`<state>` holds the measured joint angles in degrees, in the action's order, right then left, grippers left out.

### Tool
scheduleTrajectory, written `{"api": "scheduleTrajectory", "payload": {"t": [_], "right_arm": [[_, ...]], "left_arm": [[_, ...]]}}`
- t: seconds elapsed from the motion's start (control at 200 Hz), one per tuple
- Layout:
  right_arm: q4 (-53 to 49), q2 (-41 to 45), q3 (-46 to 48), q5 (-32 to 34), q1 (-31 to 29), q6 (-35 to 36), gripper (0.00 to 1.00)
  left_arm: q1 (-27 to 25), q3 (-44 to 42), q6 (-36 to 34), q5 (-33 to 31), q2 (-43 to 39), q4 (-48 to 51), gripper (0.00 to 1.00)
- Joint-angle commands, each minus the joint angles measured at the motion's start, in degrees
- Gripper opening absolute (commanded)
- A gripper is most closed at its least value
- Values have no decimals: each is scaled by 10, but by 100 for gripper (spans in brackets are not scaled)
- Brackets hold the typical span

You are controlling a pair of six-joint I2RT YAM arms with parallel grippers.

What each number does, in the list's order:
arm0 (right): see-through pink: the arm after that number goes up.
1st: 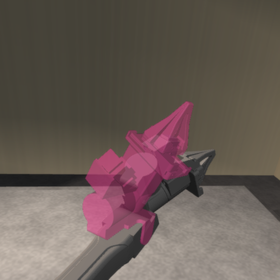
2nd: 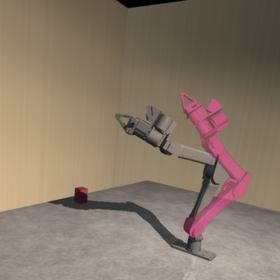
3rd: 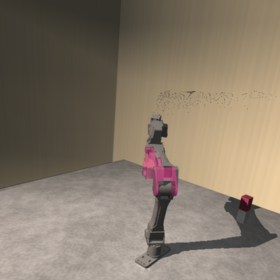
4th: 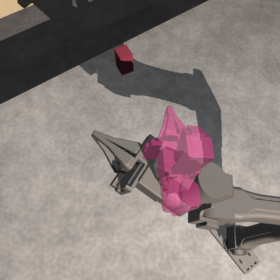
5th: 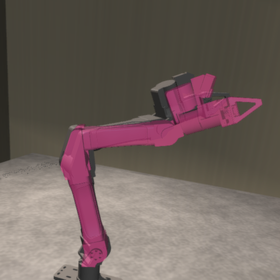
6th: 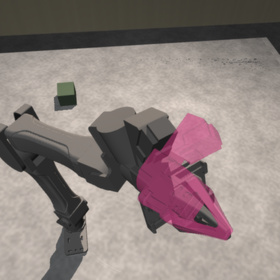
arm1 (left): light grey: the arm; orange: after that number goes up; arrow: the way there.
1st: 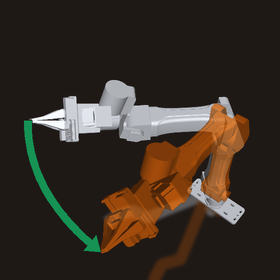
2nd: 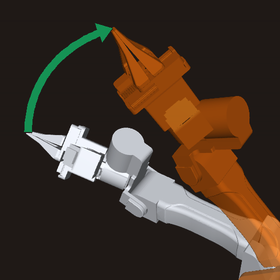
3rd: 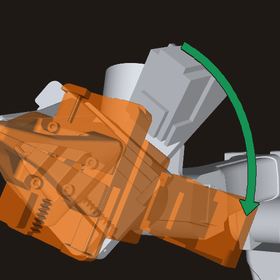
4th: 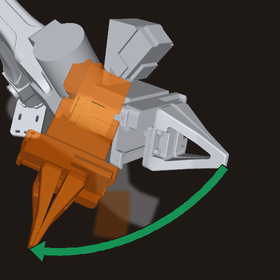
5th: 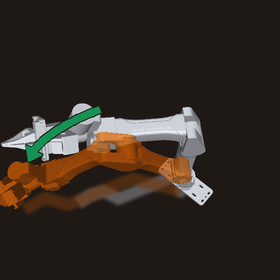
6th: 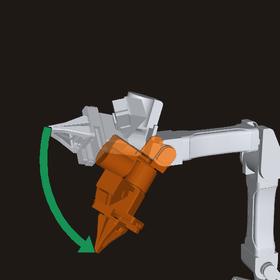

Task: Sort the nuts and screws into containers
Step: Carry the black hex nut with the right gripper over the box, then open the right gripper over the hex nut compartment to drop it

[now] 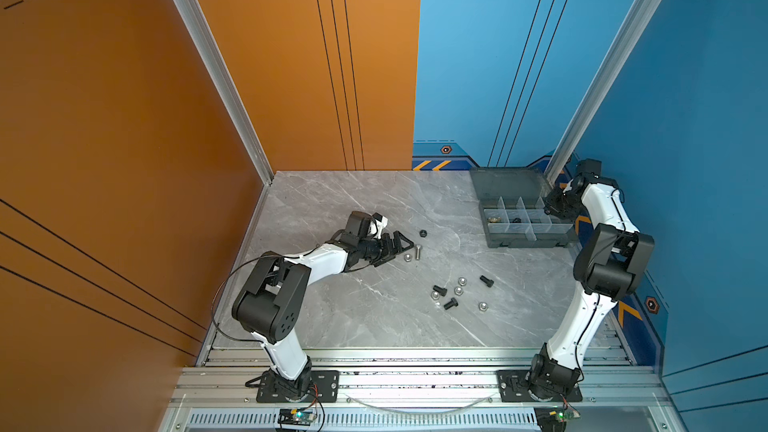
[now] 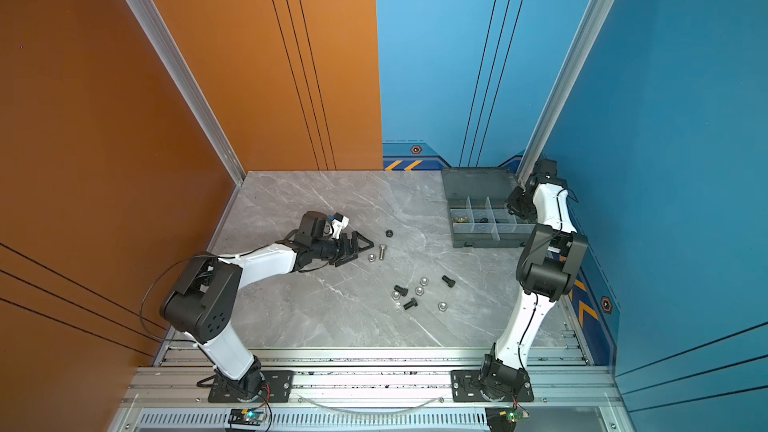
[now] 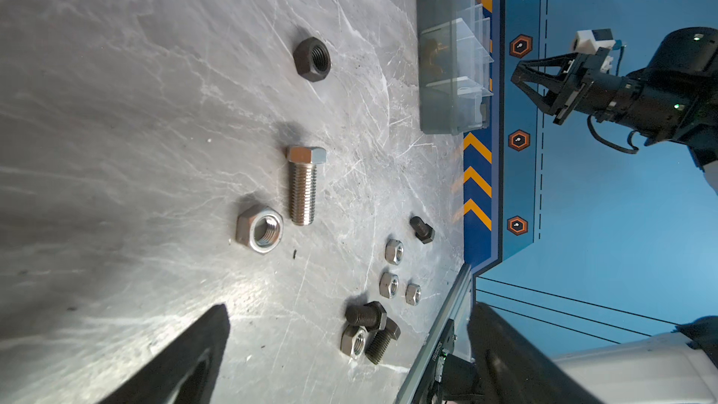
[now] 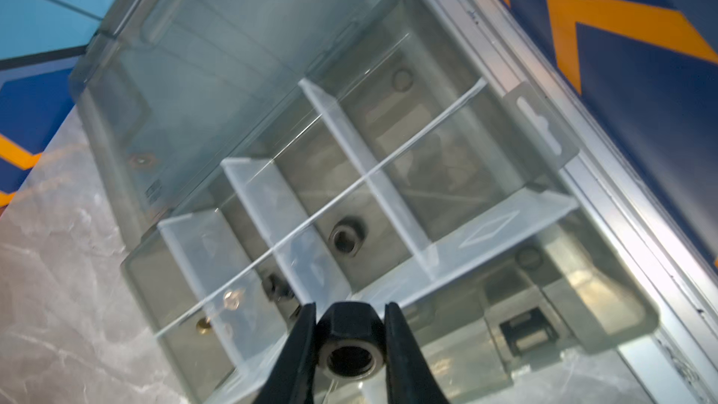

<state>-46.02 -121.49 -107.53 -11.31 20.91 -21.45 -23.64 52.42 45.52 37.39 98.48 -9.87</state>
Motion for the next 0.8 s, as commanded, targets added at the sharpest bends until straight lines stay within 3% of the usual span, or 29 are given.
{"api": "scheduleTrajectory", "payload": {"t": [0.0, 0.471, 0.796], "right_arm": [[-17, -17, -24, 17, 1, -13, 0], [-15, -52, -25, 29, -12, -4, 3], [-16, -63, -32, 28, -13, -2, 27]], "left_arm": [[2, 14, -6, 8, -9, 12, 98], [13, 27, -17, 14, -7, 35, 98], [20, 27, -19, 10, -12, 44, 98]]}}
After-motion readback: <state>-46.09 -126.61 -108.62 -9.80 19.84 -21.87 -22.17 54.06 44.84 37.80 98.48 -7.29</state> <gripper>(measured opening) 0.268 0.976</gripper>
